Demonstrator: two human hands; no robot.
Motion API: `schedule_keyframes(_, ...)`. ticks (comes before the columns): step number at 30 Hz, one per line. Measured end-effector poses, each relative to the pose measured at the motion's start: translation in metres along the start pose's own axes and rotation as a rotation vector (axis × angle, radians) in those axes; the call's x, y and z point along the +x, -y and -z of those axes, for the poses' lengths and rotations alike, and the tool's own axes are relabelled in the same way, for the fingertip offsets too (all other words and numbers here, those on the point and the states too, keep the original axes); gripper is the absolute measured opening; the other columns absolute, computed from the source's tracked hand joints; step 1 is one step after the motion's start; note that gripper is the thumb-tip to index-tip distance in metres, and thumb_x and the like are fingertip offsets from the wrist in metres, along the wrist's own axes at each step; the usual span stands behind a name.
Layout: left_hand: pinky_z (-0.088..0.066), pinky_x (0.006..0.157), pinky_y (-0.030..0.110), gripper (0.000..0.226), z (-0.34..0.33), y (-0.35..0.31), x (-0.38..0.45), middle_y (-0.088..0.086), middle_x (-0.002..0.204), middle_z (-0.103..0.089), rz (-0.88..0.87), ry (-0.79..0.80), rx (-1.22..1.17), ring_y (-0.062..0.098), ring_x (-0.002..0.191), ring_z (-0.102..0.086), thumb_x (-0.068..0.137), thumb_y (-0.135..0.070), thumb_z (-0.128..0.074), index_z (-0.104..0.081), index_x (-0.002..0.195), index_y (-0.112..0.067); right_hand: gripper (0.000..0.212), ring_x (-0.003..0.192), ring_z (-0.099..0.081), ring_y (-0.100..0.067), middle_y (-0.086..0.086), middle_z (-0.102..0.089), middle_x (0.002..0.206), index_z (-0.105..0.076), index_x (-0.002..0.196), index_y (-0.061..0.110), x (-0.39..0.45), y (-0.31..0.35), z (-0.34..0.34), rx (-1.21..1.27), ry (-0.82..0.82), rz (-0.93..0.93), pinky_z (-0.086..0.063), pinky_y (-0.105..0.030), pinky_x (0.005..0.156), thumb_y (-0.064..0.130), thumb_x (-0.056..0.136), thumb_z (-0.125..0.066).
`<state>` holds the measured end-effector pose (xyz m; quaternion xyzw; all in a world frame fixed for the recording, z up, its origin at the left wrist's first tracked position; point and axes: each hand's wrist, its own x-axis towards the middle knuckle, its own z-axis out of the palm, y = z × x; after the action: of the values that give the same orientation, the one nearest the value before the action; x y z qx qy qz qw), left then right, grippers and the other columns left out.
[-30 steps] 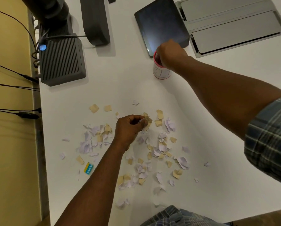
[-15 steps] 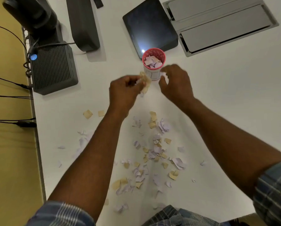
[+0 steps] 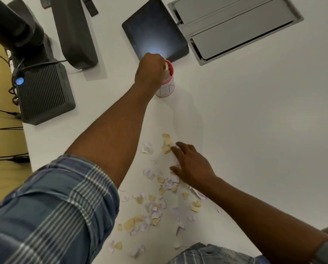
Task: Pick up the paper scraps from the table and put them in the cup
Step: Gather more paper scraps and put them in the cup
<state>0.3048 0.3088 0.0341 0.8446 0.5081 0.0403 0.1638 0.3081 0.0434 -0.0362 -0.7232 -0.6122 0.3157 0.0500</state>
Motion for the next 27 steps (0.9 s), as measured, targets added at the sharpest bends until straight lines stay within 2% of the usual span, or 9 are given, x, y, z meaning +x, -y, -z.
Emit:
schedule_keyframes(3,-0.044,0.098,0.034,0.044,-0.008,-0.003,0.013,0.019,0.122,-0.06,-0.005,0.141,0.161,0.034,0.114,-0.056,0.089,-0.022,-0.063,-0.053,0.125,0.002,0.069,0.136,-0.03,-0.025,-0.004,-0.024,0.154,-0.028,0.146,0.018,-0.005,-0.001,-0.006,0.0,-0.006,0.014,-0.046,-0.037,0.097,0.042,0.089,-0.059)
schedule_keyframes(9,-0.046,0.094,0.035,0.036,-0.018,-0.007,0.026,0.021,0.116,-0.061,-0.072,0.254,0.353,0.036,0.109,-0.058,0.092,-0.017,-0.058,-0.054,0.121,0.004,0.077,0.135,-0.03,-0.028,-0.009,-0.021,0.155,-0.02,0.149,0.016,-0.001,-0.005,-0.011,-0.081,0.018,0.058,-0.046,-0.036,0.095,0.035,0.088,-0.063)
schedule_keyframes(12,-0.045,0.096,0.036,0.038,-0.02,-0.009,0.03,0.022,0.118,-0.06,-0.098,0.319,0.434,0.036,0.11,-0.057,0.092,-0.016,-0.057,-0.052,0.124,0.004,0.071,0.129,-0.037,-0.03,-0.013,-0.026,0.151,-0.028,0.145,0.012,0.002,-0.008,-0.013,-0.093,0.01,0.077,-0.053,-0.036,0.078,0.023,0.087,-0.066)
schedule_keyframes(15,-0.043,0.099,0.038,0.043,-0.019,-0.009,0.034,0.022,0.122,-0.057,-0.113,0.37,0.457,0.038,0.113,-0.055,0.091,-0.017,-0.059,-0.049,0.127,0.004,0.064,0.114,-0.05,-0.031,-0.016,-0.04,0.139,-0.04,0.137,0.008,0.004,-0.009,-0.013,-0.078,-0.026,0.09,-0.051,-0.032,0.059,0.013,0.081,-0.07)
schedule_keyframes(17,-0.041,0.101,0.038,0.045,-0.017,-0.009,0.036,0.022,0.126,-0.055,-0.121,0.401,0.444,0.038,0.116,-0.053,0.091,-0.016,-0.059,-0.047,0.13,0.003,0.063,0.106,-0.053,-0.03,-0.016,-0.045,0.134,-0.043,0.135,0.008,0.006,-0.008,-0.014,-0.071,-0.049,0.097,-0.049,-0.031,0.054,0.009,0.078,-0.07)
schedule_keyframes(19,-0.042,0.1,0.038,0.045,-0.014,-0.007,0.038,0.021,0.127,-0.055,-0.116,0.42,0.405,0.037,0.117,-0.053,0.092,-0.016,-0.057,-0.046,0.131,0.002,0.064,0.106,-0.052,-0.029,-0.016,-0.043,0.135,-0.04,0.138,0.008,0.008,-0.007,-0.015,-0.066,-0.055,0.1,-0.05,-0.031,0.057,0.008,0.08,-0.068)
schedule_keyframes(23,-0.047,0.094,0.038,0.043,0.007,-0.004,0.029,0.017,0.119,-0.061,-0.159,0.363,0.342,0.034,0.109,-0.057,0.088,-0.021,-0.064,-0.056,0.127,-0.005,0.069,0.113,-0.047,-0.029,-0.014,-0.036,0.142,-0.03,0.144,0.009,0.012,-0.003,-0.012,-0.056,-0.064,0.097,-0.05,-0.032,0.063,0.011,0.084,-0.065)
schedule_keyframes(27,-0.046,0.092,0.035,0.041,0.032,0.004,-0.012,0.014,0.117,-0.064,-0.153,0.152,0.202,0.032,0.109,-0.058,0.088,-0.027,-0.064,-0.06,0.124,-0.008,0.066,0.121,-0.042,-0.033,-0.017,-0.03,0.148,-0.029,0.146,0.009,0.016,0.003,-0.012,-0.093,-0.02,0.158,-0.051,-0.037,0.074,0.014,0.089,-0.061)
